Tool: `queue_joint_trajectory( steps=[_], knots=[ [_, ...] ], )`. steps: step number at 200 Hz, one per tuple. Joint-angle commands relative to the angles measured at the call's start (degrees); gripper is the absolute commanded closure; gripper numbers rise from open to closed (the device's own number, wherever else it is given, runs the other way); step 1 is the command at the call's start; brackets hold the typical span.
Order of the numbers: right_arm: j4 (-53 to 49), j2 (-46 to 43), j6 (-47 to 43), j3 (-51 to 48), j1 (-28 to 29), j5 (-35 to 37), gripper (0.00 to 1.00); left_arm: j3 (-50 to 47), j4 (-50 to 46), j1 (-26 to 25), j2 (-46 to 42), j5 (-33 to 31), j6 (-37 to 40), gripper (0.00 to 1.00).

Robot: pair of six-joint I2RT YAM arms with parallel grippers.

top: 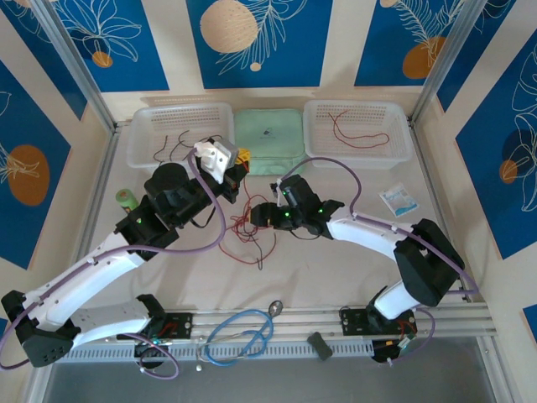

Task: Untangle the cables

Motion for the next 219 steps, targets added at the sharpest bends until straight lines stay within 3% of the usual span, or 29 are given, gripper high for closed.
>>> queue_joint_trajectory(
  steps=[1,75,104,148,179,219],
  knots=[
    [5.94,2.34,1.06,-0.11,0.26,-0.99,0.33,1.36,1.38,-0.6,0.25,-0.18,-1.05,1.0],
    [17.17,12.83,-4.31,-0.36,0.25,-4.92,0.34,3.37,-0.05,-0.58,0.87,0.3,-1.29,1.0],
    [14.38,15.26,-4.51,1.82,-0.52,-6.28,0.52,3.95,-0.79,-0.61,0.79,-0.09,-0.86,1.0],
    [1.9,11.88,-6.18,2.66,-1.7,0.29,0.87,5.59,-3.7,-0.62,-0.33,-3.86,0.82,1.0],
    [-5.87,7.0,-8.88,0.41,-3.71,6.69,1.0,6.76,-6.5,-0.56,-2.04,-10.36,3.37,1.0],
    [-13.65,1.0,-12.93,-1.97,-7.8,11.19,1.0,6.21,-7.22,-0.56,-4.3,-15.58,5.03,1.0]
  ],
)
